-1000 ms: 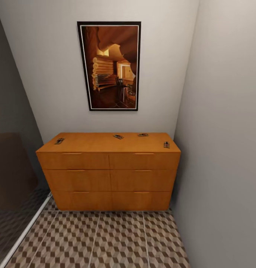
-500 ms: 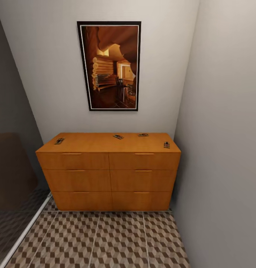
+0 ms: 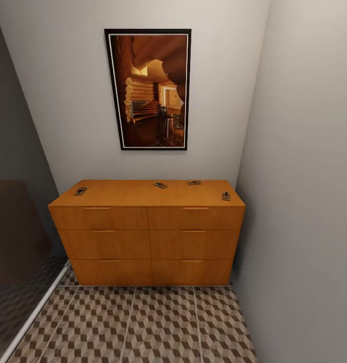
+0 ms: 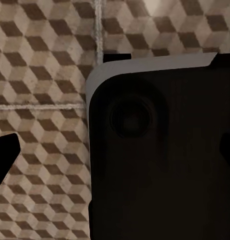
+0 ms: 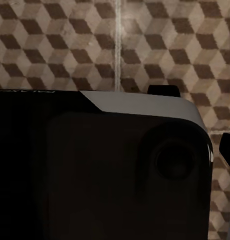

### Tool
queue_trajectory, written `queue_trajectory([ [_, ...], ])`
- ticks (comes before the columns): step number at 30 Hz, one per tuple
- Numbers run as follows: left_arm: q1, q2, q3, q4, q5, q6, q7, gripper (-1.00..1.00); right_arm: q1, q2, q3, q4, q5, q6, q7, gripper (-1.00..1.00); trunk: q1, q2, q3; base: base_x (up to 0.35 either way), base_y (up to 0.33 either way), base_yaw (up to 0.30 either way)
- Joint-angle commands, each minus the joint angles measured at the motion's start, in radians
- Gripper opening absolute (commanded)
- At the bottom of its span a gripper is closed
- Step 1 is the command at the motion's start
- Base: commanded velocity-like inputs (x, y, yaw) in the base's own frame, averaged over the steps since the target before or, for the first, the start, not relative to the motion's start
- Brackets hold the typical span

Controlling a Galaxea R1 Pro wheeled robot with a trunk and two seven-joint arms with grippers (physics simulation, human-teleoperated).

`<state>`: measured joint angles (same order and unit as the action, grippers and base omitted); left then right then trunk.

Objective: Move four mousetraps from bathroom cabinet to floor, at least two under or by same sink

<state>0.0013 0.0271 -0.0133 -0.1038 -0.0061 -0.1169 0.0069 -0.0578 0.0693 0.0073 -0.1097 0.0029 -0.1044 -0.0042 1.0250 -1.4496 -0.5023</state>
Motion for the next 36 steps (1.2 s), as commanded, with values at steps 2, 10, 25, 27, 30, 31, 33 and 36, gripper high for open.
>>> queue_trajectory([
  [2,0.0,0.003,-0.001,-0.012,-0.001,-0.013,0.001,1.0,0.0,0.0,0.0,-0.011,0.0,-0.015,0.0,1.0,0.0,0.0,-0.001,0.0,0.0,0.0],
  [10,0.0,0.034,0.002,-0.057,0.003,-0.058,0.006,1.0,0.0,-0.009,-0.001,-0.056,0.001,-0.06,-0.005,1.0,0.0,0.0,-0.001,0.0,0.0,0.0],
  [25,0.0,0.013,0.003,-1.0,0.007,0.424,0.005,1.0,-0.003,-0.011,-0.001,-0.752,0.048,0.185,-0.075,1.0,0.0,0.0,-0.001,0.0,0.0,0.0],
  [27,-0.001,0.006,0.003,-1.034,0.006,0.434,0.005,1.0,-0.004,-0.011,-0.001,-0.805,0.059,0.211,-0.076,1.0,0.0,0.0,-0.001,0.0,0.0,0.0],
  [30,-0.005,-0.006,0.003,-1.078,0.003,0.474,0.005,1.0,-0.02,-0.01,-0.001,-0.899,0.079,0.277,-0.077,1.0,0.0,0.0,-0.001,0.0,0.0,0.0],
  [31,-0.007,-0.008,0.003,-1.087,0.002,0.488,0.004,1.0,-0.028,-0.009,-0.001,-0.917,0.083,0.296,-0.077,1.0,0.0,0.0,-0.001,0.0,0.0,0.0],
  [33,-0.015,-0.012,0.003,-1.111,0.001,0.531,0.004,1.0,-0.06,-0.007,-0.001,-0.962,0.091,0.352,-0.077,1.0,0.0,0.0,-0.001,0.0,0.0,0.0],
  [36,-0.028,-0.014,0.002,-1.127,0.001,0.561,0.004,1.0,-0.102,-0.006,-0.001,-0.991,0.094,0.4,-0.077,1.0,0.0,0.0,-0.001,0.0,0.0,0.0],
])
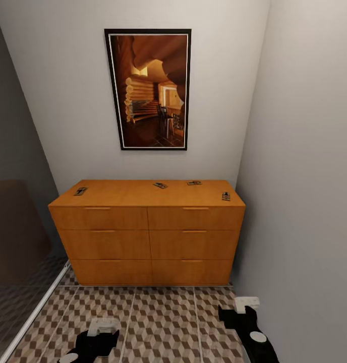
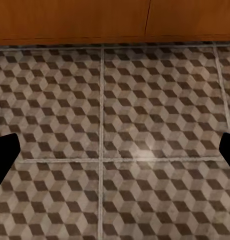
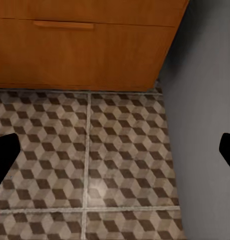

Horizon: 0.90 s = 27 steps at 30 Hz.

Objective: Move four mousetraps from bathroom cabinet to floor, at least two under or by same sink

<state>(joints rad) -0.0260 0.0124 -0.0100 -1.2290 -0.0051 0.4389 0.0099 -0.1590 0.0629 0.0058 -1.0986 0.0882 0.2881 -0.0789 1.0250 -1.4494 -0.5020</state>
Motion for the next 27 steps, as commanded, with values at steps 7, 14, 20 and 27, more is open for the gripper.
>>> queue_trajectory([
  [7,-0.076,-0.001,-0.001,-0.007,-0.002,0.04,0.002,1.0,-0.123,0.006,0.002,-0.029,0.011,0.076,-0.003,1.0,0.0,-0.001,-0.001,0.0,0.0,0.0],
  [14,-0.15,-0.002,-0.001,-0.004,-0.003,0.109,0.002,1.0,-0.191,0.014,0.003,-0.032,0.011,0.082,-0.004,1.0,0.0,-0.001,-0.001,0.0,0.0,0.0],
  [20,-0.161,0.0,-0.002,-0.024,-0.004,0.12,-0.002,1.0,-0.202,0.015,0.003,-0.029,0.012,0.076,-0.002,1.0,0.0,-0.001,-0.001,0.0,0.0,0.0],
  [27,-0.164,0.002,-0.004,-0.022,0.002,0.096,-0.008,1.0,-0.204,0.014,0.017,-0.032,0.016,0.068,0.006,1.0,0.0,-0.001,-0.001,0.0,0.0,0.0],
])
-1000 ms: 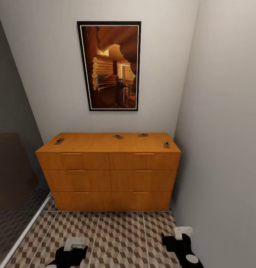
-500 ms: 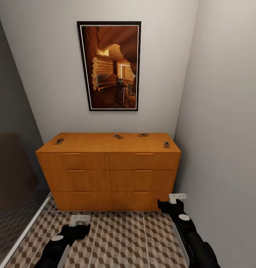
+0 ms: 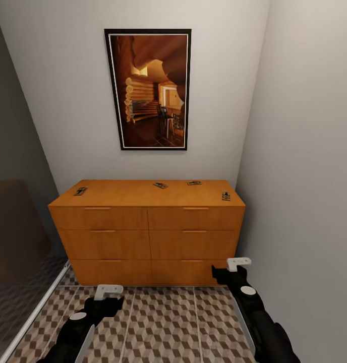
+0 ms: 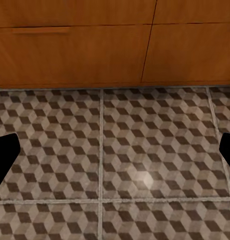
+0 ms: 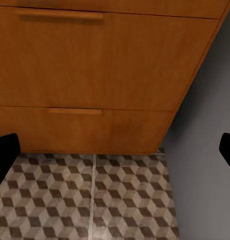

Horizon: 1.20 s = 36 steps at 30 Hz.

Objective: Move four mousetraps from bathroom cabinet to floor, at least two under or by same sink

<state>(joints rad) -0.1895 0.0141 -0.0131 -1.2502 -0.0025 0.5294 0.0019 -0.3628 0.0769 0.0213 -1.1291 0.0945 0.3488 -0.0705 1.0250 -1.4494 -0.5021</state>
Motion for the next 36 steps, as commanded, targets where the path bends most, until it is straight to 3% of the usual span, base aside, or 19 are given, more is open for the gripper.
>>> queue_trajectory([
  [1,-0.001,0.001,-0.002,-0.001,0.0,0.004,0.0,1.0,-0.001,-0.001,0.006,-0.003,0.01,0.007,-0.002,1.0,0.0,-0.001,-0.001,0.0,0.0,0.0],
  [7,-0.001,-0.004,-0.006,-0.007,0.003,-0.001,-0.002,1.0,-0.001,-0.007,0.048,-0.069,0.012,0.005,0.008,1.0,0.0,-0.001,-0.001,0.0,0.0,0.0],
  [16,-0.001,-0.008,-0.018,-0.008,0.004,-0.002,-0.002,1.0,-0.001,-0.006,0.057,-0.107,0.012,0.007,0.012,1.0,0.0,-0.001,-0.001,0.0,0.0,0.0],
  [26,-0.001,-0.005,-0.083,0.042,0.0,-0.037,0.003,1.0,-0.001,-0.008,0.056,-0.113,0.013,0.007,0.012,1.0,0.0,-0.001,-0.001,0.0,0.0,0.0],
  [27,-0.001,-0.005,-0.088,0.08,0.0,-0.059,0.003,1.0,-0.001,-0.008,0.055,-0.119,0.013,0.008,0.012,1.0,0.0,-0.001,-0.001,0.0,0.0,0.0],
  [29,-0.001,-0.005,-0.094,0.234,-0.002,-0.15,0.003,1.0,-0.001,-0.009,0.053,-0.15,0.014,0.012,0.011,1.0,0.0,-0.001,-0.001,0.0,0.0,0.0],
  [32,-0.001,-0.005,-0.097,0.357,-0.003,-0.238,0.003,1.0,-0.001,-0.009,0.053,-0.172,0.014,0.016,0.011,1.0,0.0,-0.001,-0.001,0.0,0.0,0.0],
  [33,-0.001,-0.005,-0.097,0.443,-0.003,-0.31,0.003,1.0,-0.001,-0.009,0.053,-0.183,0.014,0.018,0.011,1.0,0.0,-0.001,-0.001,0.0,0.0,0.0],
  [36,-0.001,-0.003,-0.098,0.576,-0.003,-0.424,0.004,1.0,-0.001,-0.009,0.053,-0.197,0.015,0.019,0.011,1.0,0.0,-0.001,-0.001,0.0,0.0,0.0],
])
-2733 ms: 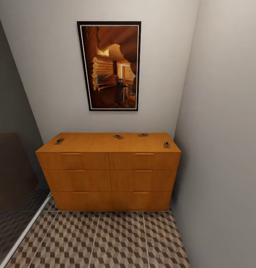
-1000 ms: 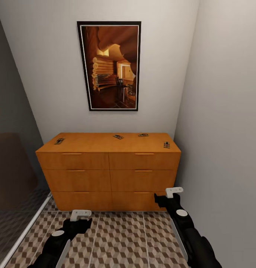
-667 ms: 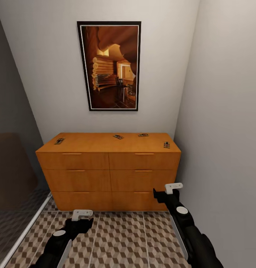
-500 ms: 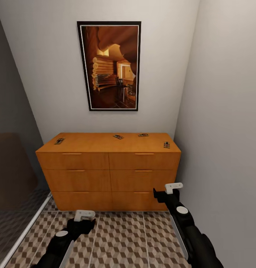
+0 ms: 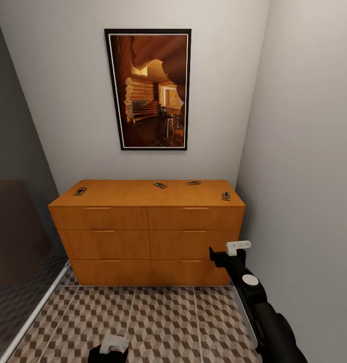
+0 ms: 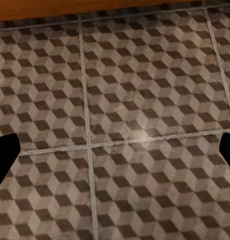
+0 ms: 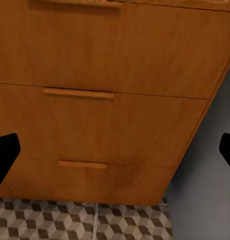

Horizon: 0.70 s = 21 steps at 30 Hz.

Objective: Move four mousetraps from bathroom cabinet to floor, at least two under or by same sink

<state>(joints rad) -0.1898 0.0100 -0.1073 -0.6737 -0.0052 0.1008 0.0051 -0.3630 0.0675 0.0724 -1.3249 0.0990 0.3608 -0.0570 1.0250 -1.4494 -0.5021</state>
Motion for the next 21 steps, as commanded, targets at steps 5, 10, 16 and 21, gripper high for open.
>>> queue_trajectory([
  [5,0.0,0.009,-0.003,0.277,-0.002,-0.223,0.002,1.0,-0.001,-0.002,0.001,-0.023,0.013,0.008,-0.002,1.0,0.0,-0.001,-0.001,0.0,0.0,0.0],
  [10,0.0,0.026,-0.003,0.537,-0.002,-0.434,0.002,1.0,-0.001,-0.018,0.002,-0.043,0.015,0.008,0.0,1.0,0.0,-0.001,-0.001,0.0,0.0,0.0],
  [16,0.0,0.039,-0.003,0.679,-0.002,-0.542,-0.005,1.0,-0.001,-0.022,0.007,-0.097,0.015,0.009,0.003,1.0,0.0,-0.001,-0.001,0.0,0.0,0.0],
  [21,0.0,0.05,-0.003,0.7,-0.002,-0.567,-0.013,1.0,-0.001,-0.022,0.008,-0.108,0.013,0.009,0.003,1.0,0.0,-0.001,-0.001,0.0,0.0,0.0],
])
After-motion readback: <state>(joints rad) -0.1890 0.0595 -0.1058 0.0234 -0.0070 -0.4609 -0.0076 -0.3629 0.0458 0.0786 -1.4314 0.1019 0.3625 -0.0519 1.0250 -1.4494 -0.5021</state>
